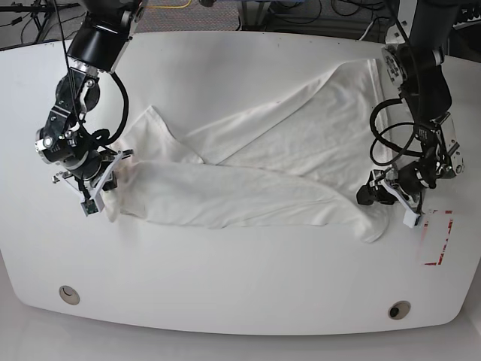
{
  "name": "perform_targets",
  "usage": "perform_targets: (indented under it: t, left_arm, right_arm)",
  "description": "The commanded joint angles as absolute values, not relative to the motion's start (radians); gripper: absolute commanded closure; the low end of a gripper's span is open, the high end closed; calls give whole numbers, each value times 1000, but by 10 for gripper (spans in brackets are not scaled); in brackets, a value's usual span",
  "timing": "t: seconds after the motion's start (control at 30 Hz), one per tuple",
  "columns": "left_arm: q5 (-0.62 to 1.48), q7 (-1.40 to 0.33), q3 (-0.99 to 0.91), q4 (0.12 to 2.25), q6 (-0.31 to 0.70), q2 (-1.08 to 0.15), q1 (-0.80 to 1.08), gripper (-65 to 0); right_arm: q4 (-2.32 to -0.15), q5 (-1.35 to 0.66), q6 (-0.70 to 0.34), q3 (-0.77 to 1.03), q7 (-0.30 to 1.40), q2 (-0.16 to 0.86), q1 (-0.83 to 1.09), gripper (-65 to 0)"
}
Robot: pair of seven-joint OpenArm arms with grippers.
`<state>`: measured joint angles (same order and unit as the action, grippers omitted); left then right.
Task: Fold the T-shirt properly
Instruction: 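Lower the open left gripper onto the shirt fabric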
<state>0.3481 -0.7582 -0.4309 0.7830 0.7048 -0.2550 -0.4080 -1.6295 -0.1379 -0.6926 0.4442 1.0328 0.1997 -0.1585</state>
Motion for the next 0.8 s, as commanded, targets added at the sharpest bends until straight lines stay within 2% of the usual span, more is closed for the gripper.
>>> perform_targets:
  t: [0.0, 0.43, 0.77]
  left_arm:
    - [277, -820, -430, 786, 664, -260, -383, -428]
    - [280, -831, -432, 789, 667, -288, -387, -429]
    - [280, -908, -432, 928, 667, -286, -387, -440]
  right_arm:
    - [-1650, -148, -694, 450, 1012, 222, -183, -32]
    - [-1653, -148, -694, 450, 1013, 223, -186, -32]
    - [-1653, -148, -694, 450, 1013, 228, -186, -32]
